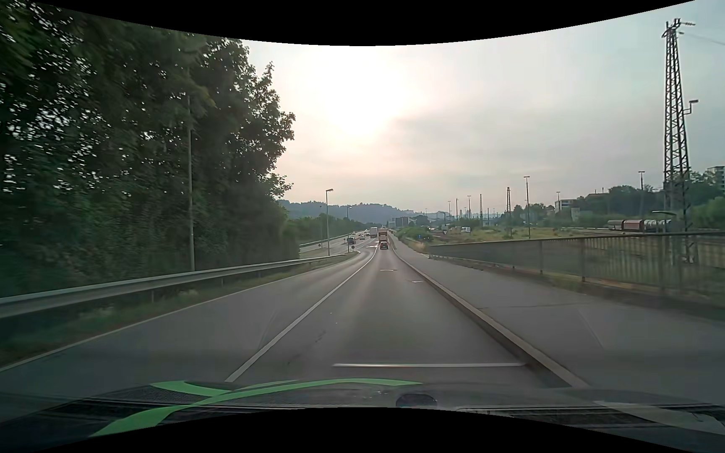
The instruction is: Follow the waypoints while adhering to traffic rules and regulations
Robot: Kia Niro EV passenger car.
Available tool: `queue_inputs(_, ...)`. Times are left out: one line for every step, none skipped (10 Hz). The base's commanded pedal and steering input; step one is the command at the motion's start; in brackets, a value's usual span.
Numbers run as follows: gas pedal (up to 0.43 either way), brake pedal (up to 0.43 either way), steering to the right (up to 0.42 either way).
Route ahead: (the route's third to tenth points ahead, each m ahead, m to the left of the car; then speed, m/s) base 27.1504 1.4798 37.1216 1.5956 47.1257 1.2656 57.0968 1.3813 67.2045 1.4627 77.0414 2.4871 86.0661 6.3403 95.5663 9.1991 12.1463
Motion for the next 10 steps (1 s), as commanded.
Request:
queue_inputs(0.087,0.0,-0.004)
queue_inputs(0.098,0.0,-0.004)
queue_inputs(0.098,0.0,-0.004)
queue_inputs(0.098,0.0,-0.004)
queue_inputs(0.098,0.0,-0.003)
queue_inputs(0.098,0.0,-0.002)
queue_inputs(0.098,0.0,-0.002)
queue_inputs(0.098,0.0,-0.001)
queue_inputs(0.098,0.0,-0.001)
queue_inputs(0.098,0.0,-0.001)
